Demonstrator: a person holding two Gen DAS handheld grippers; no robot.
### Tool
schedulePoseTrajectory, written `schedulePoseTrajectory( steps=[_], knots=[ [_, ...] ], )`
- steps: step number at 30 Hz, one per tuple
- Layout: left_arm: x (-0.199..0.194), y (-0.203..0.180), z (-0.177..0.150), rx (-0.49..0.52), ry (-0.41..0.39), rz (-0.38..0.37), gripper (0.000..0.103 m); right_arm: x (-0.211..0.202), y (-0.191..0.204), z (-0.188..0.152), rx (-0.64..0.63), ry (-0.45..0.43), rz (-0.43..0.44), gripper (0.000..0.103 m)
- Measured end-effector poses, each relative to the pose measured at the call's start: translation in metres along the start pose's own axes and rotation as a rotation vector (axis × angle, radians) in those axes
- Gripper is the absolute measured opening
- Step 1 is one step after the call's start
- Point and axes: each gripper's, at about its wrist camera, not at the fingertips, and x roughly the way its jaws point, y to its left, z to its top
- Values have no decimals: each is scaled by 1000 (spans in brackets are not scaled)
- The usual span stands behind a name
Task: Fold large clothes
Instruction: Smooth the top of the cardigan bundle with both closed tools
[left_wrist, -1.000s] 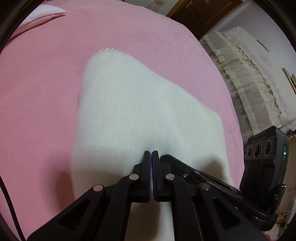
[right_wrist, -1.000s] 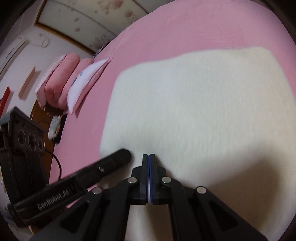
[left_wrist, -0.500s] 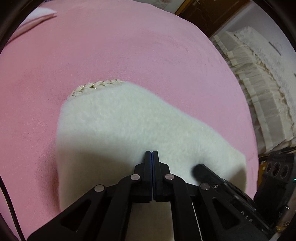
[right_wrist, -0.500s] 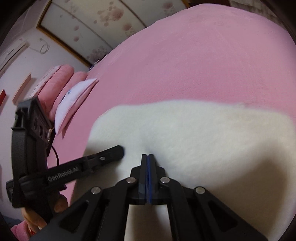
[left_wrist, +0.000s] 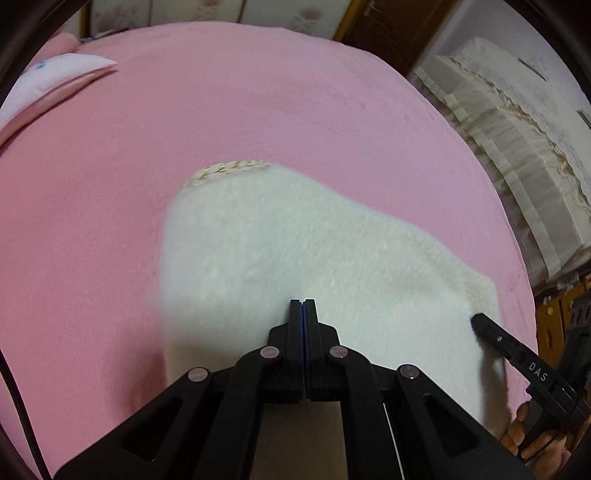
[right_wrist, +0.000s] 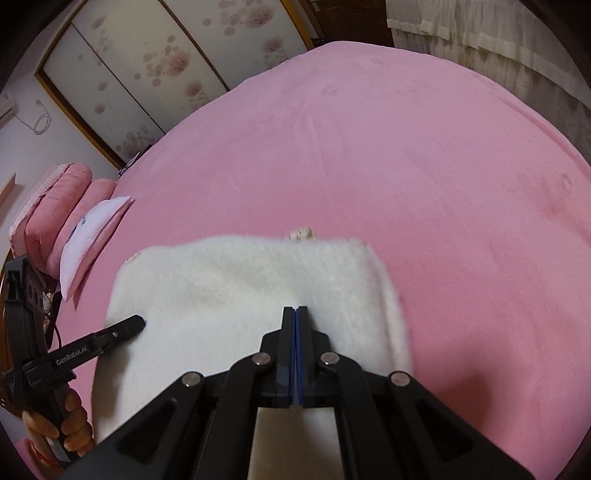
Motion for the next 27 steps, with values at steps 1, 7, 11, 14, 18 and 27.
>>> schedulePoseTrajectory(
  steps=[1, 7, 11, 14, 18, 27],
  knots=[
    [-6, -3, -5, -9, -16, 16, 1, -5, -1, -5, 1, 2, -6, 0],
    [-52, -1, -42, -43, -68, 78, 1, -32, 13, -40, -121, 22, -76, 0],
    [-79, -6, -70, -54, -79, 87, 1, -53, 11, -66, -136, 36, -78, 0],
    [-98, -4, -94, -110, -51, 74, 1, -67, 9, -76, -134, 48, -75, 2],
    [-115, -5, -121, -196, 15, 81, 1, -79, 14, -78, -154, 82, -93, 2],
    [-146, -32, -162, -188, 189, 265, 33, -96, 22, -117, -63, 378, -82, 3]
  ],
)
